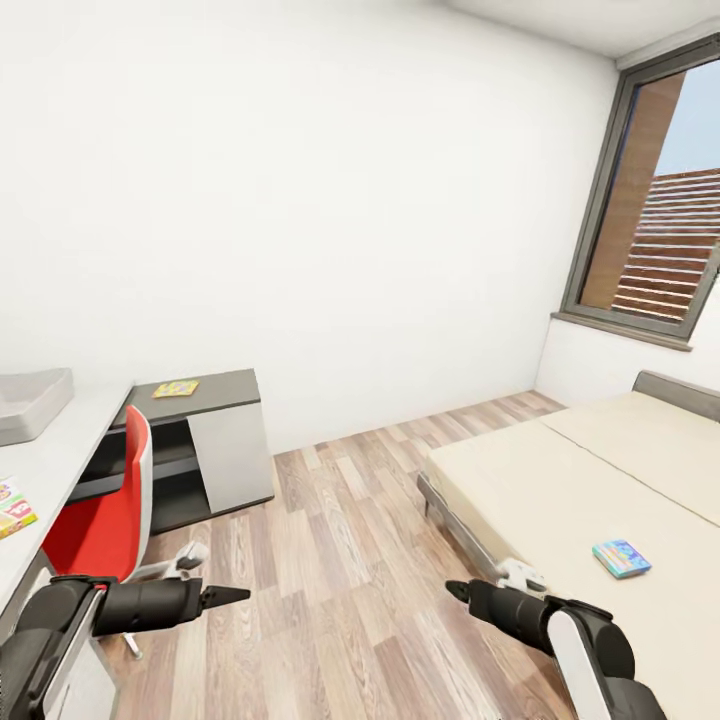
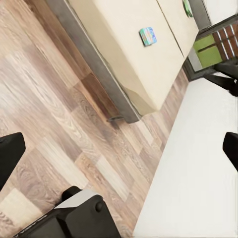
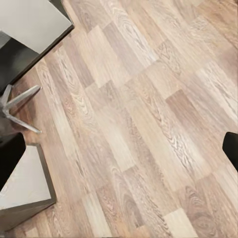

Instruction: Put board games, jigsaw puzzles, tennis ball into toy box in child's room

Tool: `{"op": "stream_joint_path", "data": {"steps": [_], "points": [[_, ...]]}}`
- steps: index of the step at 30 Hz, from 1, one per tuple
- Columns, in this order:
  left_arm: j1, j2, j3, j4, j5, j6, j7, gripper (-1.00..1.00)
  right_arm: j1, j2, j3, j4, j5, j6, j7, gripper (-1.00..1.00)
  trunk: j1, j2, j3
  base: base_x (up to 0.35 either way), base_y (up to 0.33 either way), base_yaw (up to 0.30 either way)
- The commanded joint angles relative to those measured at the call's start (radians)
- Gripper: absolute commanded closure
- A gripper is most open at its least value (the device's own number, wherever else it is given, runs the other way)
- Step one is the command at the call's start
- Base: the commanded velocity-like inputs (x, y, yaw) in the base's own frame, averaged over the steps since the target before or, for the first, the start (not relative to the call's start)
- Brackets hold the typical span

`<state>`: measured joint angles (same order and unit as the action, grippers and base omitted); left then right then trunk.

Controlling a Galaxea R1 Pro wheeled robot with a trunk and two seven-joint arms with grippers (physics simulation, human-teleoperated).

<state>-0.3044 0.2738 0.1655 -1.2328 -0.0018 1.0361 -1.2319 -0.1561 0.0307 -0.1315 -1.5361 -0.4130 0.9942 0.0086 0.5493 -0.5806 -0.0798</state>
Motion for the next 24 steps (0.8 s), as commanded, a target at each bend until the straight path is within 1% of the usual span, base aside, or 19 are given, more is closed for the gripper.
{"op": "stream_joint_path", "data": {"steps": [1, 6, 11, 12, 24], "points": [[-0.001, -0.001, -0.002, 0.003, -0.004, 0.008, -0.016, -1.00, -0.001, -0.003, -0.011, 0.000, -0.034, 0.007, 0.000, -1.00, -0.004, 0.006, 0.001, 0.000, 0.000, -0.189], [-0.001, -0.001, -0.006, 0.009, -0.008, 0.005, -0.033, -1.00, -0.002, -0.016, -0.022, 0.001, -0.085, 0.011, -0.001, -1.00, -0.023, 0.041, 0.015, 0.000, 0.000, -0.227], [-0.001, -0.001, -0.006, 0.013, -0.009, 0.004, -0.037, -1.00, -0.002, -0.024, -0.026, 0.005, -0.100, 0.012, 0.000, -1.00, -0.042, 0.076, 0.029, 0.000, 0.000, -0.259], [-0.001, -0.001, -0.005, 0.015, -0.008, 0.003, -0.039, -1.00, -0.002, -0.031, -0.027, 0.007, -0.105, 0.012, 0.000, -1.00, -0.046, 0.083, 0.032, 0.000, 0.000, -0.272], [-0.001, 0.001, -0.004, 0.016, -0.010, 0.002, -0.041, -1.00, -0.002, -0.040, -0.028, 0.010, -0.108, 0.012, 0.001, -1.00, -0.092, 0.167, 0.069, 0.000, 0.000, -0.276]]}}
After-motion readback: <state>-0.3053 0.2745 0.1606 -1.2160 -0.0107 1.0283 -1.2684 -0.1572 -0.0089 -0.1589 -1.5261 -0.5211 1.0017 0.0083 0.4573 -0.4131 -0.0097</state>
